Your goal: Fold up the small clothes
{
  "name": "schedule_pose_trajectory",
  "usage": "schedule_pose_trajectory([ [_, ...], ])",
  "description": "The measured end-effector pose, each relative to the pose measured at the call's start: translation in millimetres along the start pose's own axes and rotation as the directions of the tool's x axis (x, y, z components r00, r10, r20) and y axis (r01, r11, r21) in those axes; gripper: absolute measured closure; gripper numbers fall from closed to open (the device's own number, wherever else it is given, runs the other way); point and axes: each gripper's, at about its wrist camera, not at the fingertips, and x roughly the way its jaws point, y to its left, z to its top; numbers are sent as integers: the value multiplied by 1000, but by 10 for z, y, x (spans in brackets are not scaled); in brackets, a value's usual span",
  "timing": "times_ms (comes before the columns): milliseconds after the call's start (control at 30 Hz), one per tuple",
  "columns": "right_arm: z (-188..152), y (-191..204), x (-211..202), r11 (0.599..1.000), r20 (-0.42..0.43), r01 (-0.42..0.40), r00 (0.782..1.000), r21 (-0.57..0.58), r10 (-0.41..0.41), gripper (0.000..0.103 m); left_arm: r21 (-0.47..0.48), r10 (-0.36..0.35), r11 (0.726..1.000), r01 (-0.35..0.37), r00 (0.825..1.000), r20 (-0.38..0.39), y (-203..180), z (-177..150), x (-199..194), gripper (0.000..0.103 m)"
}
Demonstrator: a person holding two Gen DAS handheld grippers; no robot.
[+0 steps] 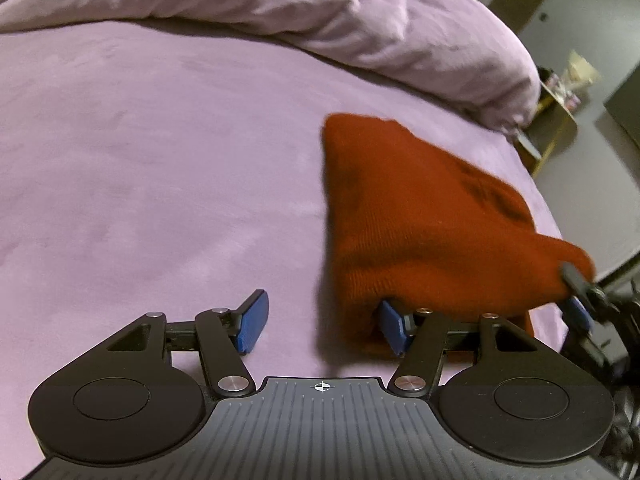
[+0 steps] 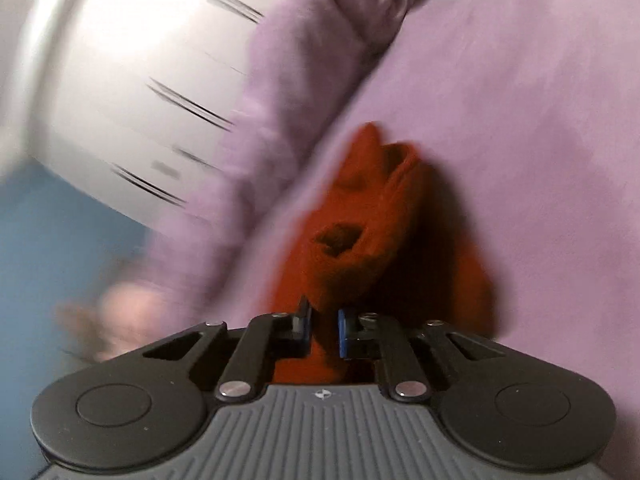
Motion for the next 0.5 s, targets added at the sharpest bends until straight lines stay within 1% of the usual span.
schedule_pose_trajectory([
  [33, 0, -64, -32, 999, 6, -18, 1000, 27, 17, 93, -18, -19, 1000, 19, 1000, -5, 43, 15, 2, 34],
  [67, -12, -61, -50, 998, 10, 63, 998, -22, -63, 93, -34, -36, 999, 35, 999, -18, 70, 22, 11, 33],
  [100, -36, -39, -31, 977, 10, 183, 983, -111, -183, 93, -47, -42, 998, 40, 998, -44, 87, 12, 40, 33],
  [133, -70, -38, 18, 935, 3, 304, 951, -182, -309, 92, -47, -42, 998, 39, 997, -67, 89, 0, 64, 33],
  [167, -105, -54, 52, 906, -12, 359, 929, -222, -371, 91, -40, -38, 999, 35, 996, -77, 82, -29, 72, 33],
  [200, -135, -61, 45, 903, -23, 358, 927, -240, -374, 91, -28, -30, 999, 28, 997, -73, 80, -59, 60, 34],
  [267, -143, 18, -30, 901, -15, 345, 932, -261, -361, 85, -1, -21, 1000, 21, 998, -67, 84, -90, 10, 34],
  [300, -139, 92, -89, 891, 13, 357, 929, -281, -369, 82, 3, -14, 1000, 15, 998, -63, 101, -92, -25, 34],
  [333, -143, 162, -159, 879, 42, 369, 926, -302, -374, 75, 0, -5, 1000, 5, 998, -61, 118, -91, -55, 34],
  [400, -133, 321, -284, 849, 120, 404, 914, -340, -387, 72, -13, 12, 1000, -12, 999, -53, 167, -67, -116, 33],
  [433, -116, 393, -312, 841, 148, 408, 913, -354, -381, 71, -22, 15, 1000, -16, 999, -43, 197, -55, -149, 33],
  [467, -96, 451, -332, 843, 160, 394, 919, -367, -360, 71, -30, 20, 999, -21, 999, -33, 223, -38, -176, 33],
  [500, -72, 505, -301, 850, 155, 368, 930, -377, -334, 71, -37, 27, 999, -28, 999, -21, 244, -22, -198, 33],
])
